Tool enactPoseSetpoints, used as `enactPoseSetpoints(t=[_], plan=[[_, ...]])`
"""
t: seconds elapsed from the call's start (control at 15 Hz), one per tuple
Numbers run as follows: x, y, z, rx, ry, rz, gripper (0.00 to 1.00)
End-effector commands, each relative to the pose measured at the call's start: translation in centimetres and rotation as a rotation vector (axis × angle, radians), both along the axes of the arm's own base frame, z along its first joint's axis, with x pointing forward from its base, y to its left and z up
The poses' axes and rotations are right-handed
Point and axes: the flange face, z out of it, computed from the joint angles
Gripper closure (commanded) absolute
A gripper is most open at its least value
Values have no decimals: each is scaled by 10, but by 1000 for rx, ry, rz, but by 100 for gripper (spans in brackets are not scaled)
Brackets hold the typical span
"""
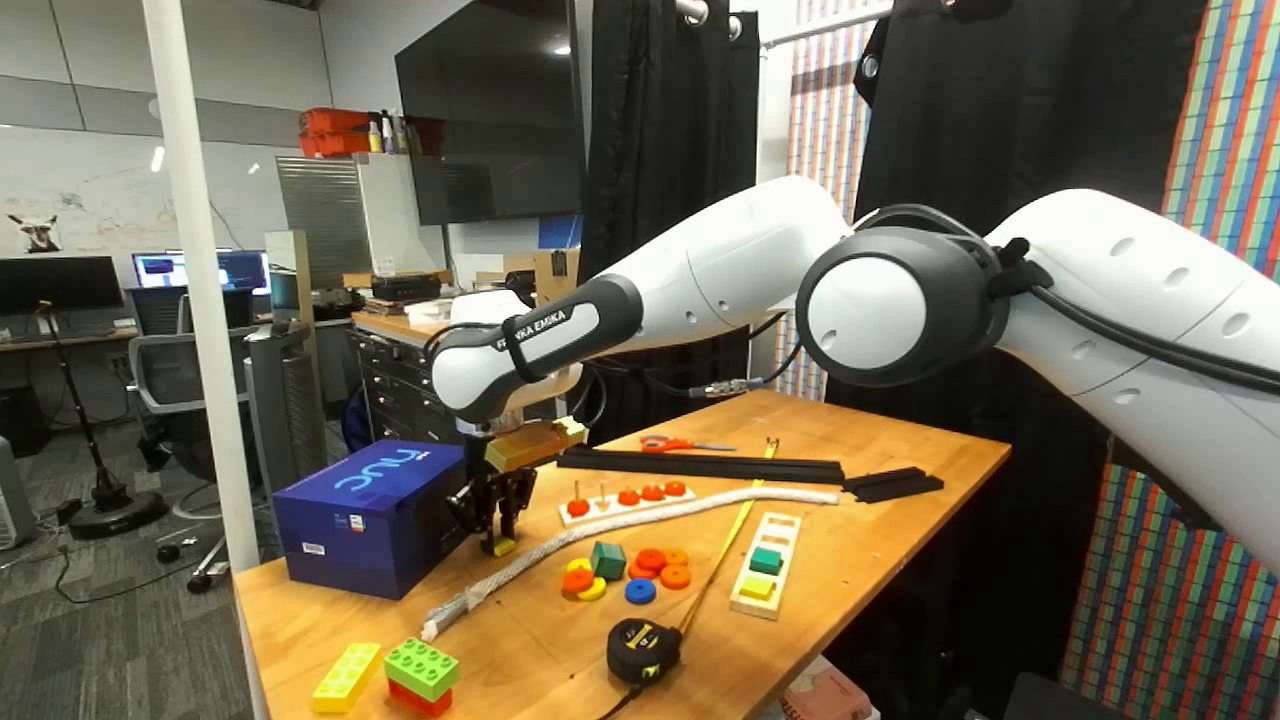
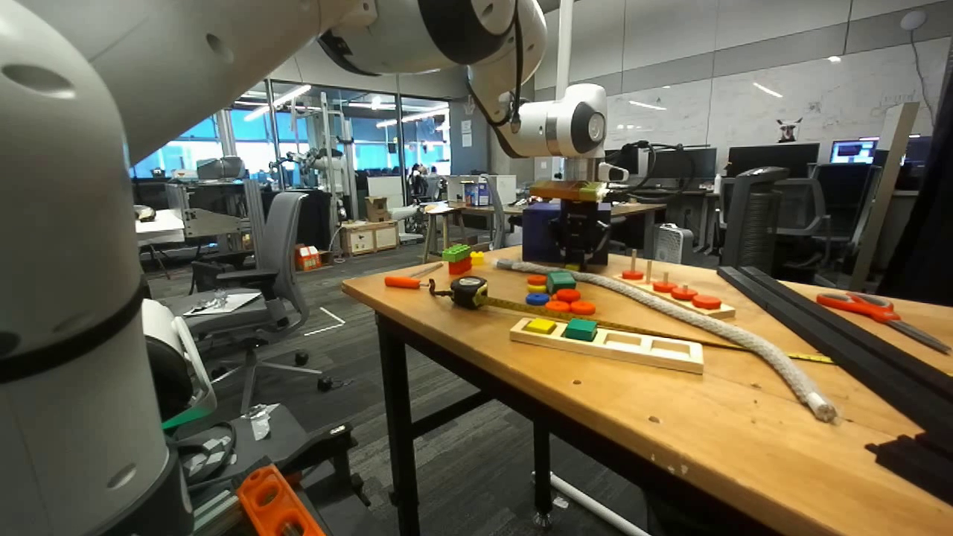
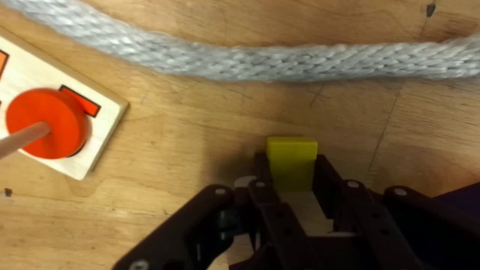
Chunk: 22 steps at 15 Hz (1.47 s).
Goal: Place the yellow square block on the board at the front of the table
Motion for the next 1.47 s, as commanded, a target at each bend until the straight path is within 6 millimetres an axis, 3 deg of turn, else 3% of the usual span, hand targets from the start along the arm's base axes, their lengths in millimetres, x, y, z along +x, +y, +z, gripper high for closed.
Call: enactPoseSetpoints(t=[0.0, 0.27, 0.47, 0.93, 1.13, 1.4], plan=[[3, 4, 22, -6, 2, -13, 79], [0, 3, 55, -28, -25, -31, 79], [-7, -3, 93, -45, -66, -54, 80], [-42, -44, 180, -111, -165, -128, 81], [-69, -75, 194, -153, -148, -170, 81], [-109, -122, 193, -200, -86, -202, 81]])
